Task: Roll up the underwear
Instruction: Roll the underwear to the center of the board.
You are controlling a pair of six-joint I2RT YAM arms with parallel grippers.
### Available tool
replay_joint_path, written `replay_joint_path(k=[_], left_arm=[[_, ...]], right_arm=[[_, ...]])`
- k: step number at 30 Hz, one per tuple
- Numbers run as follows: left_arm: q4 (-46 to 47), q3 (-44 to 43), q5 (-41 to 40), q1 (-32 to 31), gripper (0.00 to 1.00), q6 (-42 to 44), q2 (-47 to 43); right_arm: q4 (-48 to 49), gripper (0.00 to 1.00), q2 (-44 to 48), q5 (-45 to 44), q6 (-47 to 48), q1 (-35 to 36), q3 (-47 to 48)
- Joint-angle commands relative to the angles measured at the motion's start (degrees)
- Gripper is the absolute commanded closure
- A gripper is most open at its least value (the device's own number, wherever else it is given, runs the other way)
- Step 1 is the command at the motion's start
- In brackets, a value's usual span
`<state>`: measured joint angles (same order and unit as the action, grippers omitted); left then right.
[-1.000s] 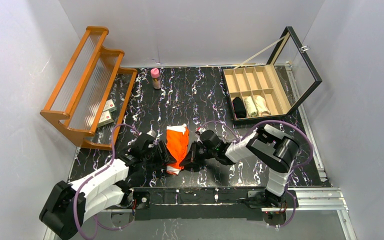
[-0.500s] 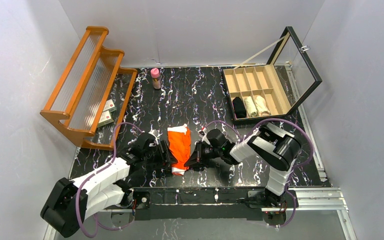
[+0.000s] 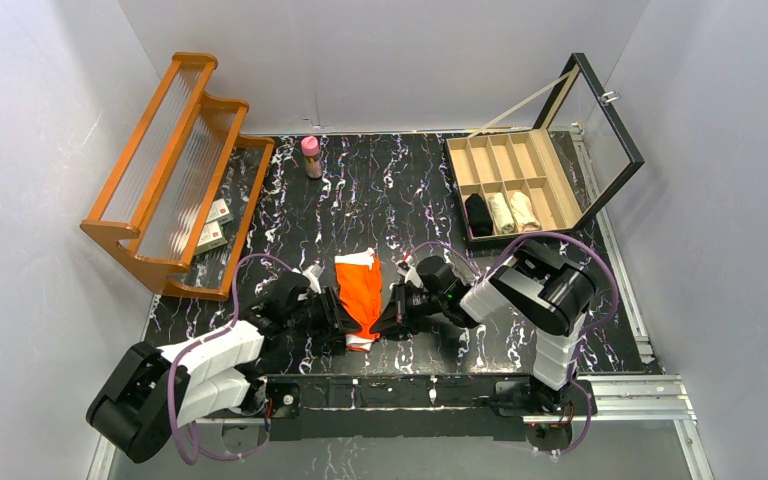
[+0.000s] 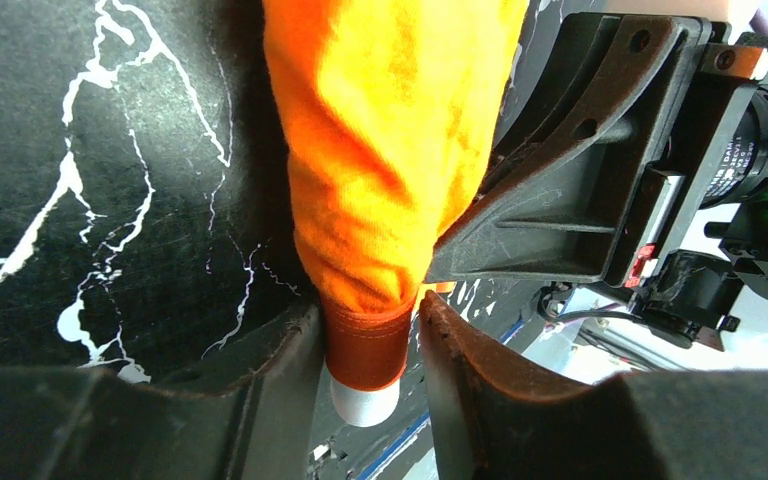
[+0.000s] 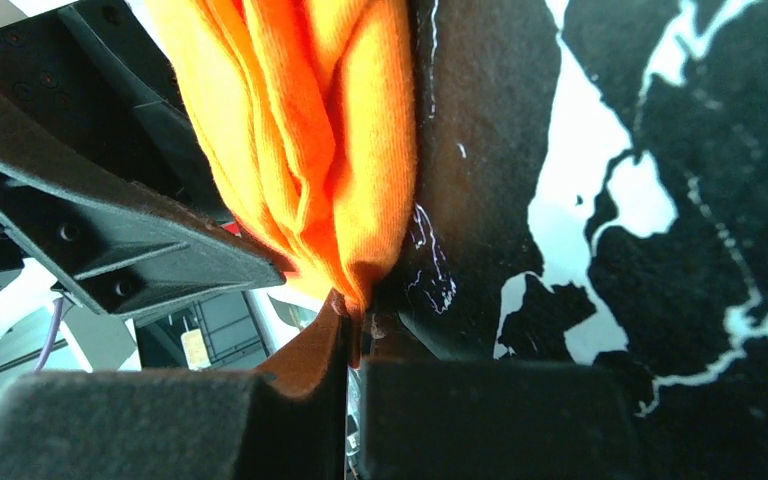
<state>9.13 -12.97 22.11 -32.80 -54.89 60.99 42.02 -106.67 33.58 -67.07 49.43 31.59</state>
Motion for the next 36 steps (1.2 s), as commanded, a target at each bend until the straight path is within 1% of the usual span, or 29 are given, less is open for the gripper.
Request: replay_joint_path(k=[1, 4, 6, 7, 8, 9, 10, 12, 13, 15, 16, 18, 20, 22, 24, 25, 26, 27, 29, 30, 31, 32, 33, 34, 35, 36], left_arm=[[-2.19, 4.43, -3.33, -0.25, 0.65, -0.99, 1.76], [-0.06, 4.92, -3.56, -0.25, 0.80, -1.92, 2.14], [0.28, 4.29, -3.80, -0.25, 0.86, -1.99, 2.52], [-0.03, 3.90, -4.03, -0.25, 0.88, -1.91, 2.60], [-0.70, 3.31, -4.34, -0.25, 0.90, -1.68, 2.64], [-1.73, 2.61, -4.77, -0.21, 0.92, -1.25, 2.66], [-2.89, 1.86, -5.23, -0.25, 0.94, -0.77, 2.69], [-5.38, 0.19, -5.81, -0.25, 0.98, 0.47, 2.64], [-7.15, -0.99, -6.26, -0.25, 1.00, 1.36, 2.75], [-9.83, -2.92, -6.01, -0.21, 1.00, 2.92, 3.24], [-11.02, -3.65, -5.53, -0.20, 1.00, 3.52, 3.76], [-12.30, -4.98, -4.30, -0.17, 1.00, 4.88, 4.80], [-13.46, -6.61, -3.04, -0.17, 1.00, 5.95, 6.10], [-14.07, -7.98, -1.66, -0.17, 1.00, 6.69, 7.67], [-14.75, -9.31, -0.29, -0.17, 1.00, 7.50, 9.45], [-14.95, -9.83, 0.70, -0.16, 1.00, 8.00, 10.33], [-14.83, -10.29, 1.58, -0.16, 1.00, 8.24, 11.24], [-14.84, -10.62, 2.05, -0.16, 1.00, 8.20, 12.11], [-14.88, -11.35, 2.87, -0.16, 1.00, 8.06, 13.58], [-14.92, -11.52, 2.87, -0.12, 1.00, 7.79, 13.96], [-14.85, -11.55, 2.91, 0.07, 1.00, 7.59, 14.19], [-14.55, -11.51, 3.16, 0.47, 1.00, 7.43, 14.51], [-14.48, -11.43, 3.76, 1.10, 1.00, 7.34, 15.00], [-14.76, -11.50, 4.70, 1.94, 1.00, 7.40, 15.77], [-15.15, -11.65, 5.34, 2.69, 1.00, 7.51, 16.31], [-15.88, -12.07, 5.66, 3.18, 1.00, 7.63, 16.60]], right_arm=[[-5.89, 0.99, -2.84, -1.81, 3.64, -0.56, -2.24], [-4.95, 0.94, -2.37, -0.76, 4.43, -0.72, -2.28], [-4.46, 0.88, -0.96, -0.42, 5.71, -0.67, -2.41], [-4.61, 0.84, 0.07, -0.44, 6.65, -0.75, -2.49], [-5.03, 0.78, 1.31, -0.55, 7.75, -0.85, -2.48], [-5.59, 0.70, 2.61, -0.71, 8.92, -0.97, -2.36], [-7.55, 0.60, 4.27, -1.49, 10.53, -1.23, -2.14], [-12.47, 0.43, 8.17, -3.94, 14.62, -1.75, -1.43], [-15.67, 0.37, 10.63, -5.87, 17.17, -2.00, -1.04], [-21.54, 0.27, 16.09, -10.44, 22.73, -2.15, -0.01], [-24.12, 0.21, 19.06, -12.84, 27.00, -2.14, 0.52], [-28.43, 0.15, 25.73, -17.70, 33.56, -2.22, 2.08], [-29.70, 0.12, 30.28, -23.33, 39.97, -2.18, 3.12], [-27.94, 0.11, 34.04, -29.04, 46.04, -2.14, 3.20], [-19.62, 0.09, 37.80, -30.91, 54.21, -2.17, -0.63], [-10.92, 0.08, 39.23, -31.14, 58.71, -2.19, -3.30], [-3.95, 0.05, 40.18, -31.36, 62.28, -2.16, -5.96], [1.66, 0.02, 40.47, -31.83, 64.83, -2.18, -8.31], [8.98, 0.01, 38.81, -32.76, 69.11, -2.17, -10.61], [8.97, 0.01, 36.97, -32.85, 72.06, -2.16, -9.61], [4.81, 0.01, 34.81, -31.17, 76.06, -2.15, -7.20], [-1.75, 0.01, 33.12, -27.75, 79.88, -2.10, -4.08], [-5.97, 0.01, 31.34, -26.59, 83.61, -1.77, -2.06], [-5.99, 0.01, 30.54, -26.01, 87.40, -0.88, -2.22], [-3.05, 0.01, 30.86, -25.02, 92.49, 0.69, -4.76], [2.53, 0.01, 32.11, -22.89, 98.63, 2.48, -8.83]])
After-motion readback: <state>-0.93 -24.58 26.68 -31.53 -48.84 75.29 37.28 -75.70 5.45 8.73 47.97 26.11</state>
